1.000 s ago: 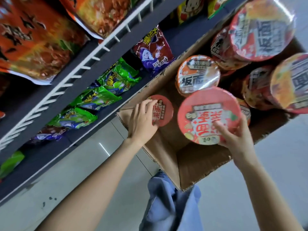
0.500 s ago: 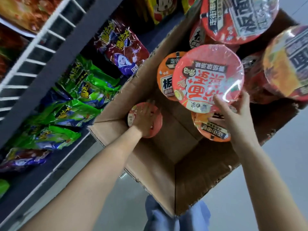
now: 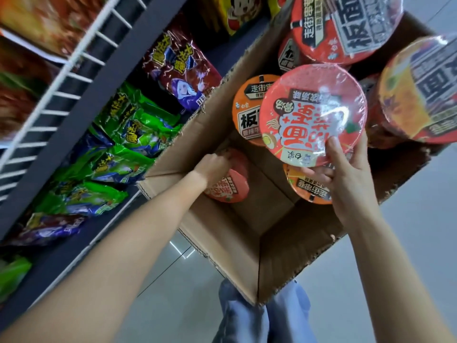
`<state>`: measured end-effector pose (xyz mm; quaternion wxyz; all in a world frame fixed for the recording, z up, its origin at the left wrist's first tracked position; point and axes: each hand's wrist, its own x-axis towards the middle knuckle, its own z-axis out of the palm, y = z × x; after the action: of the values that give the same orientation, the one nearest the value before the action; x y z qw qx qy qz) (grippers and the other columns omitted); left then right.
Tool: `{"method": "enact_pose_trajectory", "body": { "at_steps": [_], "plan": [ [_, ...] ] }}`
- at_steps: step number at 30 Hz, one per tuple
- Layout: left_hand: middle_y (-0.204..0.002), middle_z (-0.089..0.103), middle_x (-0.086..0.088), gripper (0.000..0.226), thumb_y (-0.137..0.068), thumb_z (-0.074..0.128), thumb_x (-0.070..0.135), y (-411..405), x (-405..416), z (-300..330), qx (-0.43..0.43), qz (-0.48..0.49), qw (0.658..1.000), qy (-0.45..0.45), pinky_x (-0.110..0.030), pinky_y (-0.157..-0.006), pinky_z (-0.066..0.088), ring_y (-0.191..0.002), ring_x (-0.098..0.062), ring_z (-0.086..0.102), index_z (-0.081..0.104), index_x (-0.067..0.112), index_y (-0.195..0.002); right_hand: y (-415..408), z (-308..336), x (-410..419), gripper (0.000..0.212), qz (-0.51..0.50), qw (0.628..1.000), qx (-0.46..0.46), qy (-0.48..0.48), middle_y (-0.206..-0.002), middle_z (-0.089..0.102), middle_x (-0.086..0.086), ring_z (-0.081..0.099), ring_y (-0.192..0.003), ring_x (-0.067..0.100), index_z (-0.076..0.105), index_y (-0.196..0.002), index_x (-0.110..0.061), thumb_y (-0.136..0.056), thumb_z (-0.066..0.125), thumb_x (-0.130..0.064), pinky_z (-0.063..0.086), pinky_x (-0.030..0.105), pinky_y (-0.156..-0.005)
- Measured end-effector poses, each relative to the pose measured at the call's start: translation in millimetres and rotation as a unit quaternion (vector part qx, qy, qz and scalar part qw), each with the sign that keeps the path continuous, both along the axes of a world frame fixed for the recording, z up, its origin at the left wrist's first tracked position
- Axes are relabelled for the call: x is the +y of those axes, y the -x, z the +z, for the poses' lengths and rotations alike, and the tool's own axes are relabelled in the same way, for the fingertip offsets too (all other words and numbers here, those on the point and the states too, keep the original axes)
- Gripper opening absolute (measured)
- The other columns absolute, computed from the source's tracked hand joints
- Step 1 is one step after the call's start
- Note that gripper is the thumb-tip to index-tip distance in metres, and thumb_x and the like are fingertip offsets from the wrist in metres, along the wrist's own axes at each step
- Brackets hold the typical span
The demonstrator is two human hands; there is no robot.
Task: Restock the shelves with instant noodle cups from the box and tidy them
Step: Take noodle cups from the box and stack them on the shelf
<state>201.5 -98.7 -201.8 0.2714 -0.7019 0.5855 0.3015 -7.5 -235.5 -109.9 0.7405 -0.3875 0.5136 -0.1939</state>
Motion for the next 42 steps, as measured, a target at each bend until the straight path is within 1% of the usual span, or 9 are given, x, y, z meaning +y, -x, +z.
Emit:
{"method": "enact_pose_trajectory", "body": {
  "at_steps": [6,18,24,28,30,33,37,40,42],
  "plan": [
    [-0.114,0.068,-0.011,0.033,-0.09,0.06,0.019,4.5,30.6,85.4,0.104,0.305,0.937,0.137,-0.038,-0.093,0.047,-0.107,-0.03,0.063,0.063,0.022,-0.123,30.0,83.2,5.1,0.057,0.02,1.0,0.007,0.009,-0.103,0.07,-0.014,0.072,-0.089,0.022,0.031,-0.142,-0.035,-0.09,0.053,-0.028,0.058,0.025,-0.058],
    [-0.09,0.072,-0.008,0.029,-0.082,0.072,0.017,51.5,46.4,465.9,0.263,0.647,0.64,0.322,-0.026,-0.058,0.058,-0.057,-0.002,0.066,0.069,0.007,-0.108,68.2,423.9,6.8,0.097,0.222,0.974,-0.038,0.021,-0.098,0.074,-0.003,0.073,-0.076,0.022,0.048,-0.129,-0.037,-0.043,0.08,-0.069,0.058,0.031,-0.057],
    [-0.064,0.068,0.001,0.014,-0.088,0.059,0.001,64.8,52.4,615.5,0.315,0.636,0.614,0.346,-0.034,-0.062,0.056,-0.054,-0.003,0.063,0.069,0.009,-0.082,85.6,556.8,0.9,0.114,0.39,0.911,-0.104,0.085,-0.121,0.065,-0.004,0.067,-0.101,0.018,0.033,-0.141,-0.037,-0.044,0.092,-0.048,0.056,0.031,-0.079],
    [-0.089,0.07,-0.017,0.013,-0.088,0.061,0.001,65.3,57.4,678.6,0.323,0.629,0.601,0.373,-0.032,-0.062,0.059,-0.065,-0.014,0.069,0.069,-0.005,-0.095,60.0,583.7,11.4,0.123,0.401,0.861,-0.018,0.312,-0.133,0.031,-0.025,0.043,-0.126,0.012,0.016,-0.144,-0.041,-0.047,0.09,-0.05,0.046,0.029,-0.1],
    [-0.088,0.069,-0.014,0.016,-0.088,0.061,0.001,63.7,55.3,708.6,0.331,0.617,0.598,0.389,-0.023,-0.057,0.057,-0.059,-0.009,0.068,0.069,-0.003,-0.1,36.8,590.3,23.2,0.119,0.366,0.876,-0.057,0.308,-0.141,0.036,-0.013,0.042,-0.131,0.01,0.016,-0.145,-0.03,-0.053,0.089,-0.047,0.043,0.031,-0.105],
    [-0.088,0.07,-0.012,0.019,-0.089,0.062,0.009,52.3,54.5,752.3,0.326,0.583,0.615,0.419,-0.025,-0.062,0.058,-0.064,-0.008,0.069,0.07,-0.001,-0.103,11.1,605.9,31.8,0.108,0.354,0.88,-0.075,0.307,-0.131,0.056,-0.002,0.055,-0.121,0.01,0.032,-0.14,-0.012,-0.056,0.085,-0.055,0.045,0.045,-0.103],
    [-0.098,0.073,0.009,0.023,-0.085,0.063,0.042,38.9,59.5,821.5,0.298,0.525,0.648,0.464,-0.025,-0.082,0.054,-0.087,-0.005,0.069,0.073,0.029,-0.101,-11.2,653.3,30.0,0.12,0.279,0.902,-0.12,0.306,-0.128,0.053,-0.006,0.056,-0.113,0.0,0.024,-0.14,-0.018,-0.047,0.079,-0.07,0.048,0.029,-0.097],
    [-0.12,0.054,0.031,0.044,-0.077,0.061,0.054,43.0,67.3,876.0,0.303,0.438,0.673,0.513,-0.019,-0.093,0.039,-0.112,0.006,0.051,0.054,0.05,-0.12,-27.3,714.7,29.2,0.107,0.254,0.895,-0.156,0.331,-0.131,0.047,-0.014,0.054,-0.116,0.009,0.011,-0.148,-0.024,-0.066,0.071,-0.058,0.048,0.034,-0.099],
    [-0.129,0.035,0.041,0.07,-0.073,0.069,0.048,48.9,74.2,904.1,0.284,0.367,0.695,0.549,-0.009,-0.094,0.033,-0.121,0.014,0.035,0.03,0.06,-0.13,-37.1,762.0,25.8,0.093,0.25,0.894,-0.177,0.327,-0.116,0.04,-0.028,0.054,-0.109,0.009,-0.001,-0.149,-0.032,-0.08,0.06,-0.044,0.056,0.02,-0.074]
  ]
}}
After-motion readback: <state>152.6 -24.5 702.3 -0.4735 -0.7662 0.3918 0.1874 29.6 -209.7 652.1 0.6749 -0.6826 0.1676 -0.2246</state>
